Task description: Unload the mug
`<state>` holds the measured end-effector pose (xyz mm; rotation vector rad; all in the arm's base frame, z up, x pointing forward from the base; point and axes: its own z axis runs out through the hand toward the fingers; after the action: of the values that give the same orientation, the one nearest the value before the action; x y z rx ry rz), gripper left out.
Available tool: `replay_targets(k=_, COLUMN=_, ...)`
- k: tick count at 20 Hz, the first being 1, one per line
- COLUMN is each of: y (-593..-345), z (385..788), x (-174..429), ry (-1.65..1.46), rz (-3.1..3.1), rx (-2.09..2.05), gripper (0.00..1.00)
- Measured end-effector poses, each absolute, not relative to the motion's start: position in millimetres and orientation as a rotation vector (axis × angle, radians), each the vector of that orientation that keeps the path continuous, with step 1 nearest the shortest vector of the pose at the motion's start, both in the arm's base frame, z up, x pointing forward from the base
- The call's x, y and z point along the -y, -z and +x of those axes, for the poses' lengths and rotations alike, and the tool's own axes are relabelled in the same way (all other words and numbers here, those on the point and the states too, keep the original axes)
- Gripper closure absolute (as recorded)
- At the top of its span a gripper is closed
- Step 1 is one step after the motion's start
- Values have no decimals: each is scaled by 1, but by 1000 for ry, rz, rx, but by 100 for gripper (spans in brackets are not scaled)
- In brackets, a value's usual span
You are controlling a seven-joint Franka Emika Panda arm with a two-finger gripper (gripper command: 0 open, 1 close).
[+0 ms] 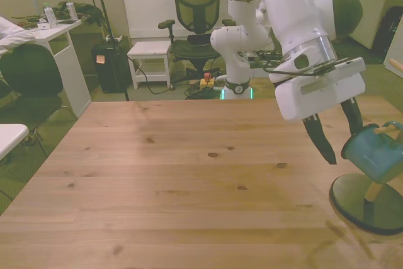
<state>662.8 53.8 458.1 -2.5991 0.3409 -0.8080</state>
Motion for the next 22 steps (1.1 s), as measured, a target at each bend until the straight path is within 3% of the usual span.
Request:
replay_targets(k=13, y=-459, z=686, x=-66, ry=848, rz=-2606, rx=-244, gripper=0)
replay_targets(k=14, y=-459, z=688, x=-66, ry=849, rz=-2610, rx=-239, gripper=100)
replay_targets(k=22, y=-461, z=696, x=-69, ry=823, rz=-2620, rx=-227, gripper=100)
